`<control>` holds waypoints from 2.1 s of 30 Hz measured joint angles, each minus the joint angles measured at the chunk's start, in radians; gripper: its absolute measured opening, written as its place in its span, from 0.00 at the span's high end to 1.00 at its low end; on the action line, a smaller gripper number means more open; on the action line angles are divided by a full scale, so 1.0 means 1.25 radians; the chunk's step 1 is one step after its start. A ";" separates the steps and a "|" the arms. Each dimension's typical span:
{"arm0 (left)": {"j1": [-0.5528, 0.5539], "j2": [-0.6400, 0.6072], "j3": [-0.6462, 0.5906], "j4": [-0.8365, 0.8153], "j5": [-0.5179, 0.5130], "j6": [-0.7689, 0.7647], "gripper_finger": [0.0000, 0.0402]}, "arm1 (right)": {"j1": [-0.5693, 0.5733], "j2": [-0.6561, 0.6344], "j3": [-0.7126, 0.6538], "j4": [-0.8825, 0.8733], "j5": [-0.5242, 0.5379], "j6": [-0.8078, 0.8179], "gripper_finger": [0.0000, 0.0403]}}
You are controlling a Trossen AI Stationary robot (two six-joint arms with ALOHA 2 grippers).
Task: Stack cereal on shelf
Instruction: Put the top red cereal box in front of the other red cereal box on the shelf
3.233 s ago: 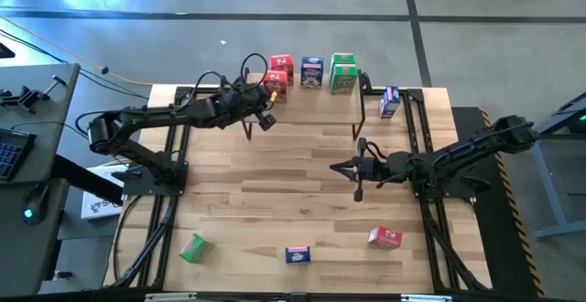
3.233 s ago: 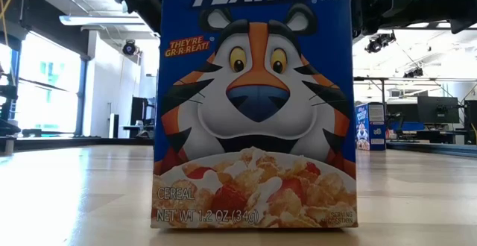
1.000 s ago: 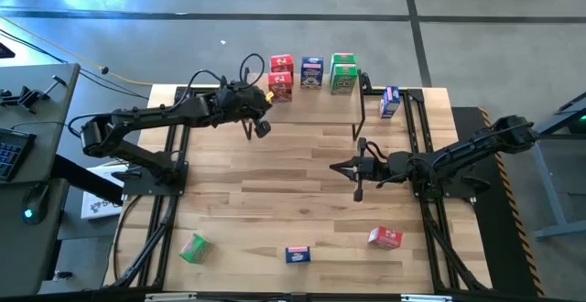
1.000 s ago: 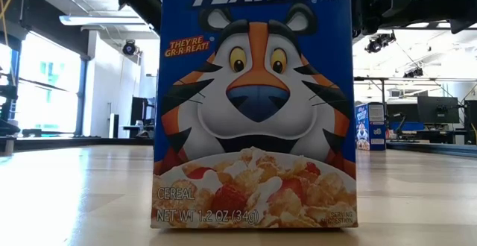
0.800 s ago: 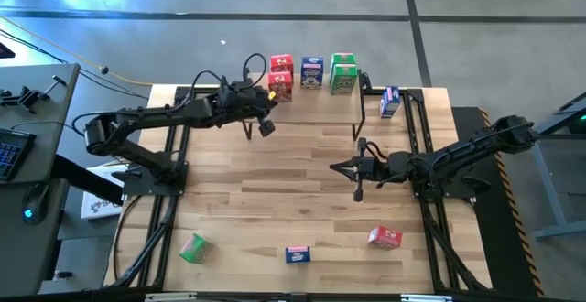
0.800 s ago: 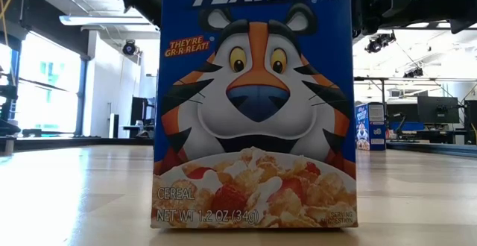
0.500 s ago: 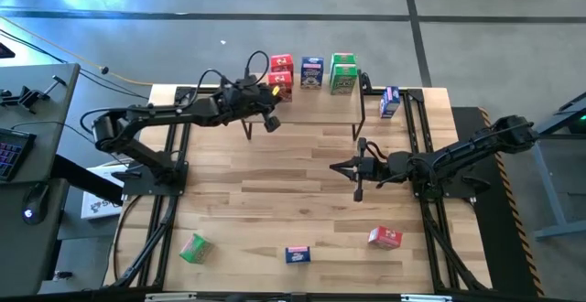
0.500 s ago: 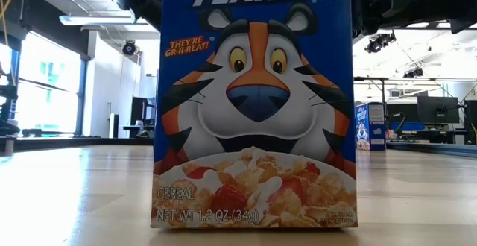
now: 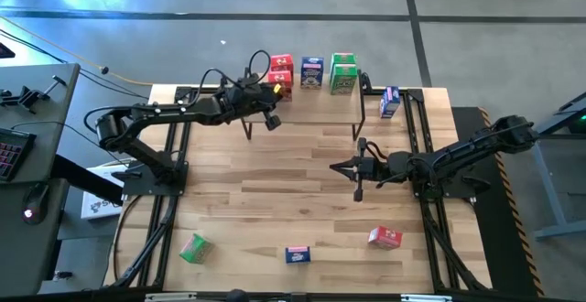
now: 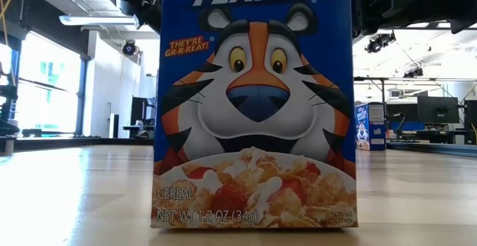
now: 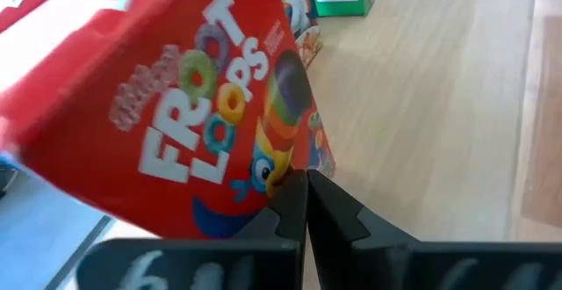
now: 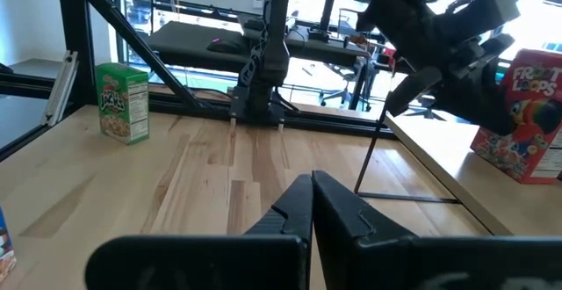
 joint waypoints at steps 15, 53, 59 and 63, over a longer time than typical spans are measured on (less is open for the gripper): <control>-0.023 -0.095 -0.001 -0.130 -0.040 0.000 1.00 | 0.000 0.000 0.000 -0.002 0.000 0.000 1.00; -0.026 -0.002 0.000 0.061 0.016 -0.083 1.00 | 0.000 0.000 0.000 -0.003 0.000 0.000 1.00; -0.025 0.017 0.000 0.087 0.012 -0.083 1.00 | 0.000 0.000 0.000 -0.003 0.000 0.000 1.00; -0.016 0.017 0.000 0.105 -0.002 -0.091 1.00 | 0.000 0.000 0.000 -0.003 0.000 0.000 1.00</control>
